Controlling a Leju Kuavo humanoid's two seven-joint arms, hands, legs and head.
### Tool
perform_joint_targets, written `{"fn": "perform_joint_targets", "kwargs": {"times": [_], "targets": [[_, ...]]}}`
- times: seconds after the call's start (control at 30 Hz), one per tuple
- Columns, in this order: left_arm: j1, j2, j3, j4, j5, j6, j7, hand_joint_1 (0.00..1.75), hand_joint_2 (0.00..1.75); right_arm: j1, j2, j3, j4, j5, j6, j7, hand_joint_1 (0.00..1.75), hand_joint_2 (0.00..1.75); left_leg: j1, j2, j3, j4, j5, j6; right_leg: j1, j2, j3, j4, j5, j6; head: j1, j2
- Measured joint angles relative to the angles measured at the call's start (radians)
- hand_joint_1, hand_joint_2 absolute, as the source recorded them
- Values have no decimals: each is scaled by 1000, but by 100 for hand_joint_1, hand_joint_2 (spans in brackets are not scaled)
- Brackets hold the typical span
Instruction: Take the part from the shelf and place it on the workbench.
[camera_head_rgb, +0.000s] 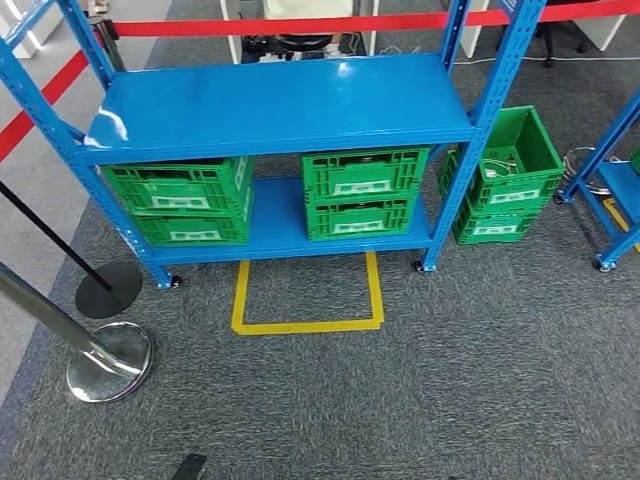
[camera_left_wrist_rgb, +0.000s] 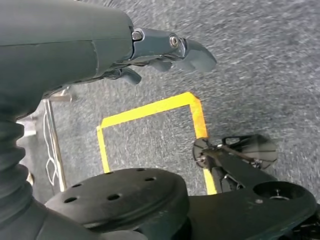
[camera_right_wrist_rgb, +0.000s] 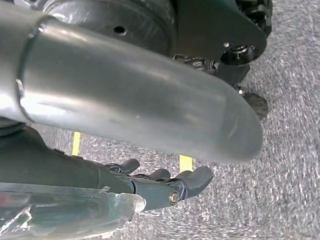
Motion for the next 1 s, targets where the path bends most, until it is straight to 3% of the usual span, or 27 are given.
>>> {"fn": "perform_joint_targets", "kwargs": {"times": [0.03, 0.1, 0.2, 0.27, 0.3, 0.37, 0.4, 0.43, 0.47, 0.5, 0.53, 0.6, 0.63, 0.73, 0.87, 1.0], "targets": [[1, 0, 0, 0, -1, 0, 0, 0, 175, 0, 0, 0, 0, 0, -1, -1, 0, 0, 3, -12, 27, -66, 42, 0, -1, 12, 0, 0, 1, 3, 0, 0], [2, -1, 0, 1, -2, 0, 1, 0, 175, -1, 0, 0, 0, -3, -1, -3, 0, 0, 9, -41, 72, -179, 84, 3, 1, 31, -5, 4, 2, 13, -3, 0], [1, -3, 0, 1, -4, 0, 1, 0, 175, 5, 0, 0, 0, -3, -2, -4, 0, 0, 9, -51, 78, -214, 85, 21, 1, 44, -16, -1, 8, 33, -6, 0], [1, -2, 0, 1, -5, 1, 1, 0, 175, 8, 0, 0, 0, -2, -3, -4, 0, 0, 11, -42, 79, -218, 91, 35, 1, 17, -29, 18, -5, 44, -1, 0], [3, -2, 0, 1, -5, 2, 1, 0, 175, 7, 0, 0, 0, -2, -4, -3, 0, 0, 11, -35, 80, -220, 92, 41, 2, -7, -48, 58, -29, 47, 3, 0], [9, -1, 1, 2, -6, 3, 1, 0, 175, 2, 1, 0, 0, -3, -4, -3, 0, 0, 7, -21, 80, -220, 91, 48, 3, -48, -107, 188, -96, 51, 10, 0], [11, -1, 1, 2, -7, 3, 1, 0, 175, 0, 1, 0, 0, -3, -4, -2, 0, 0, 5, -13, 80, -220, 91, 49, 3, -56, -134, 249, -120, 52, 10, 0], [12, 0, 1, 2, -8, 3, 1, 0, 175, 0, 2, 0, 0, -5, -5, -1, 0, 0, 3, -7, 81, -220, 90, 49, 3, -59, -147, 281, -127, 53, 10, 0], [12, 0, 1, 2, -8, 3, 1, 0, 175, 1, 2, 0, 0, -6, -6, 0, 0, 0, 2, -3, 82, -220, 90, 49, 3, -60, -139, 273, -114, 52, 10, 0], [12, 0, 1, 2, -9, 3, 1, 0, 175, 1, 2, 0, 0, -7, -7, 1, 0, 0, 2, -1, 84, -220, 89, 48, 3, -60, -112, 227, -87, 50, 10, 0], [12, 0, 1, 2, -10, 2, 1, 0, 175, 2, 1, 0, 0, -8, -7, 2, 0, 0, 2, 0, 87, -219, 87, 46, 3, -63, -71, 154, -54, 48, 10, 0], [11, 0, 1, 2, -11, 2, 1, 0, 175, -1, 2, 0, 0, -8, -7, 3, 0, 0, -2, 2, 91, -217, 82, 39, 4, -67, -3, 36, -20, 43, 10, 0], [11, 0, 1, 2, -12, 2, 1, 0, 175, -2, 2, 0, 0, -8, -7, 3, 0, 0, -4, 2, 92, -216, 82, 41, 4, -69, 13, 8, -15, 41, 9, 0], [11, 2, 1, 2, -13, 2, 1, 0, 175, -1, 3, 0, 0, -8, -7, 3, 0, 0, -8, 2, 92, -218, 85, 54, 4, -66, 16, 1, -14, 40, 8, 0], [11, 3, 1, 2, -14, 2, 2, 0, 175, -2, 3, 0, 0, -8, -12, 16, 0, 175, -6, 3, 96, -232, 91, 43, 7, -65, 14, 1, -15, 30, 8, 0], [11, 3, 2, 2, -14, 1, 4, 0, 175, -2, 3, 0, 0, -9, -22, 33, 0, 175, -5, 3, 95, -237, 95, 23, 9, -65, 12, 2, -14, 25, 8, 0]]}}
